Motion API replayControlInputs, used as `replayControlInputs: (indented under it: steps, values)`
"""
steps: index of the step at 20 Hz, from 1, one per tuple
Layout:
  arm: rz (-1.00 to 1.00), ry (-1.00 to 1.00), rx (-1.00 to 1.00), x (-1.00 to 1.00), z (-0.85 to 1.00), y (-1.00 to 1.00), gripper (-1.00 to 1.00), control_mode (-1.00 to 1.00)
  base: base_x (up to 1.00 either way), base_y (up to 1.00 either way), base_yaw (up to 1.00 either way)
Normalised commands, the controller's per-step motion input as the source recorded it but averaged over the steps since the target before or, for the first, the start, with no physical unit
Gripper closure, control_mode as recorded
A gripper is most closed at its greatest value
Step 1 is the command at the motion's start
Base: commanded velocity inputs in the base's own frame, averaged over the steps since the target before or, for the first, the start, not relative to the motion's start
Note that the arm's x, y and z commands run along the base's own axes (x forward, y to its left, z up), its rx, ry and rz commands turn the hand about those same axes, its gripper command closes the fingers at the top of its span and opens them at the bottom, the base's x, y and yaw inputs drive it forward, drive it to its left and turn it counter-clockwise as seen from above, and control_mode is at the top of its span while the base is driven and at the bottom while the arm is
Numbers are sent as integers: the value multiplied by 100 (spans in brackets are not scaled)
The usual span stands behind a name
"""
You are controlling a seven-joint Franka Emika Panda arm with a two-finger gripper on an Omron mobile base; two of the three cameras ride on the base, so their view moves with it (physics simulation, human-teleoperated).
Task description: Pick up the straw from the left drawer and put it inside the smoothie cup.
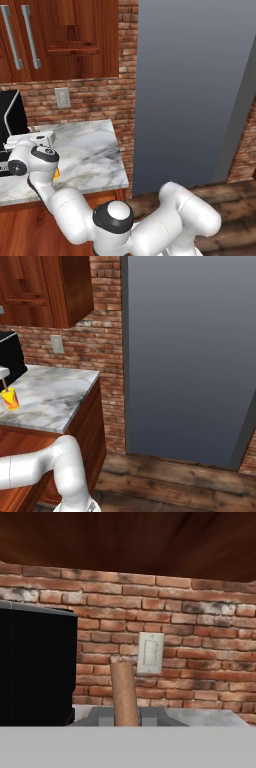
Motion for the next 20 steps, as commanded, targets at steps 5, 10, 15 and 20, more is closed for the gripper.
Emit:
replayControlInputs:
  steps: [5,10,15,20]
  values:
    - [0,0,0,3,-10,1,100,-100,0,0,0]
    - [0,-2,1,0,-1,-10,100,-100,0,0,0]
    - [1,-7,3,0,-1,-26,100,-100,0,0,0]
    - [1,-7,1,0,-11,-16,100,-100,0,0,0]
